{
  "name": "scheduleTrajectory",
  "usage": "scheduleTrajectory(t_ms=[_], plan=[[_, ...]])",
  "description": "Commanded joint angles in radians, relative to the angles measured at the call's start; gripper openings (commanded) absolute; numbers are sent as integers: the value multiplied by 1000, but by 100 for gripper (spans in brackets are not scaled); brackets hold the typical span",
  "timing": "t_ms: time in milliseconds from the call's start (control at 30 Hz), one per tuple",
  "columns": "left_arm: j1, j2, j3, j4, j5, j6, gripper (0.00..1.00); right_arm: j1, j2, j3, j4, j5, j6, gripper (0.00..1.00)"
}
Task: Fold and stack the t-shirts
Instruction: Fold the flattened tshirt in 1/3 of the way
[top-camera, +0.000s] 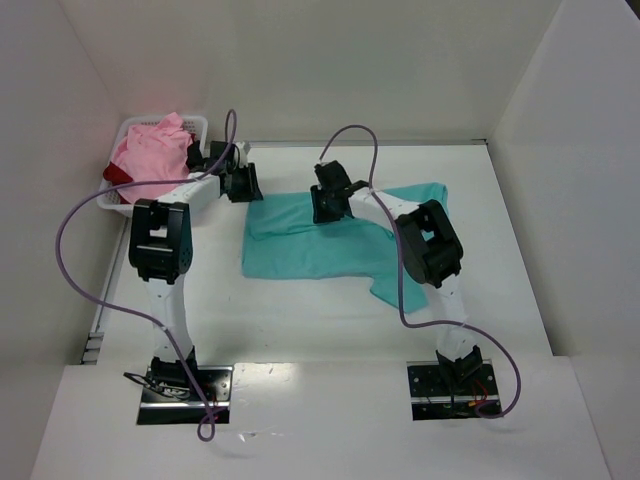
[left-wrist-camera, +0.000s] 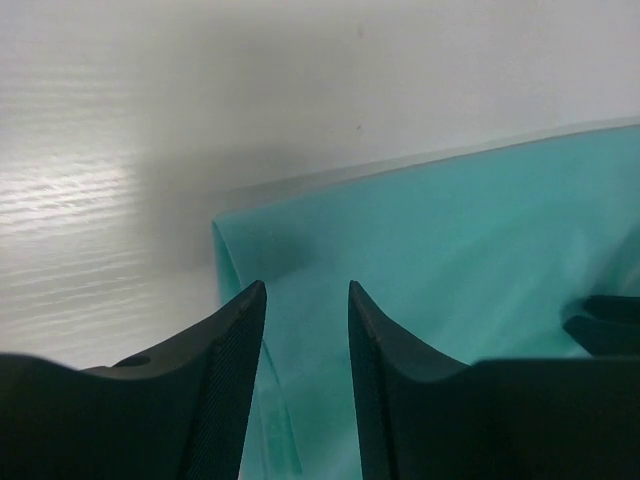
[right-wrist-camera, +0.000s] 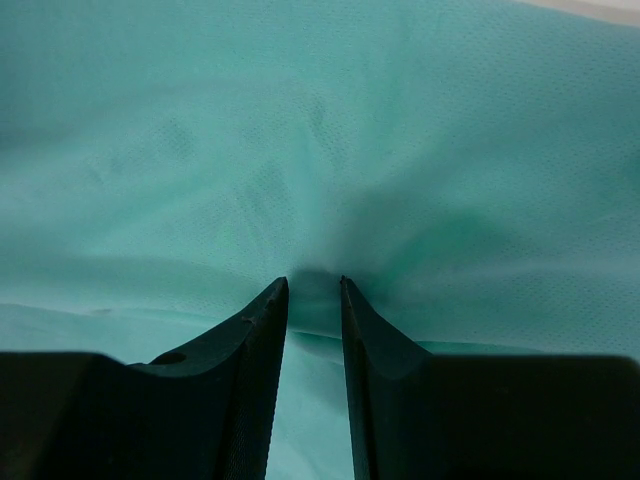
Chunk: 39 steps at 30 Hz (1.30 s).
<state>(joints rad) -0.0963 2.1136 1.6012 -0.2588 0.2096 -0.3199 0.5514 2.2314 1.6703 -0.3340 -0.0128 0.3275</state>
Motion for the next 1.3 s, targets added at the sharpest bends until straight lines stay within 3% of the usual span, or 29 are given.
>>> scheduleTrajectory(t_ms=[0,167,300,433,600,1033,1267], plan=[[-10,43,22,1,-13,-24,46,-5,-50,-35,7,11,13,34],[-42,78,55,1,-73,-24,44,-5,-50,-23,14,20,22,34],[-42,105,78,-10,-148,-70,39,-14,-90,-17,-26,102,22,51],[-42,114,78,10,-219,-116,39,-54,-212,-110,15,180,45,76],[-42,149,132,1,-248,-125,37,-128,-302,-237,-14,232,45,82],[-42,177,198,-108,-234,-183,37,-179,-339,-287,-181,368,-31,84],[-42,186,221,-120,-245,-203,35,-179,-348,-325,-200,487,-71,71]])
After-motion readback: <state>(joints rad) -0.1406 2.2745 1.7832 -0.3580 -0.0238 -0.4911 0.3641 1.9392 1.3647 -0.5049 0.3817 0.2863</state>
